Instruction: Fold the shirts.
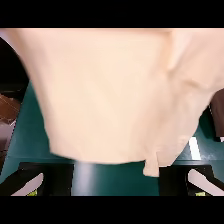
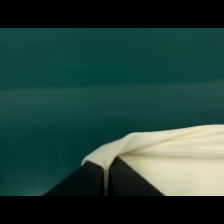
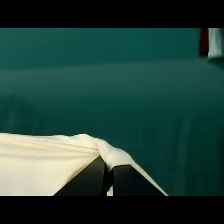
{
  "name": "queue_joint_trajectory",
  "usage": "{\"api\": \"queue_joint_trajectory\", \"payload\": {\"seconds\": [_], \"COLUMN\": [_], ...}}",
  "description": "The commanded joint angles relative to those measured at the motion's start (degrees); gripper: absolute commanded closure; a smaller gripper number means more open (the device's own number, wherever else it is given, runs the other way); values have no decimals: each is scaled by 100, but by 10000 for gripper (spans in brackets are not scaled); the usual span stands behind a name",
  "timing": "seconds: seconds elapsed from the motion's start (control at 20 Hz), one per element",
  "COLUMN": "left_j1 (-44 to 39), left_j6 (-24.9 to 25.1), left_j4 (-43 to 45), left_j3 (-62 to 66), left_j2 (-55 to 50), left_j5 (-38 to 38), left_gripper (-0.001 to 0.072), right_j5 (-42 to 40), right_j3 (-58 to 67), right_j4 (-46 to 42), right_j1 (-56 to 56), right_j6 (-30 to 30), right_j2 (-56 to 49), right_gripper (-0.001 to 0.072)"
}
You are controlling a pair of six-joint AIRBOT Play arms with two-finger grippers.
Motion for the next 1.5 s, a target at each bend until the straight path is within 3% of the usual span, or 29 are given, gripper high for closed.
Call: {"api": "queue_joint_trajectory", "payload": {"seconds": [0.0, 0.25, 0.55, 0.7, 0.9, 1.1, 1.3, 1.35, 1.4, 1.45], "left_j1": [4, 4, 7, 87, 179, 179, 179, 179, 179, 181], "left_j6": [26, 28, 31, 586, 931, 927, 841, 826, 824, 826], "left_j4": [-614, -1005, -970, -964, -975, -1191, -1191, -1215, -1261, -1250], "left_j3": [-968, -822, 9, 57, -254, -1119, -1338, -1294, -1228, -1128], "left_j2": [-1202, -2806, -3539, -3495, -3499, -3499, -3488, -3488, -3484, -3484], "left_j5": [275, 1818, 2216, 1434, -98, -15, 70, 37, -52, -236], "left_gripper": [683, 683, 683, 683, 682, 682, 680, 606, 327, 197], "right_j5": [-136, -667, -944, -977, -1036, -1440, -1342, -1333, -1327, -1292], "right_j3": [-861, -72, 1499, 896, -732, -2022, -2452, -2452, -2446, -2448], "right_j4": [-704, -723, -730, -992, -1698, -1631, -1401, -1176, -935, -688], "right_j1": [872, 1207, 1158, 1158, 1298, 1349, 1349, 1320, 1274, 1202], "right_j6": [48, 48, 46, -109, -271, -269, -262, -267, -267, -269], "right_j2": [-1130, -3073, -4229, -3869, -3040, -2566, -2531, -2531, -2505, -2450], "right_gripper": [695, 696, 696, 696, 696, 694, 692, 595, 329, 247]}}
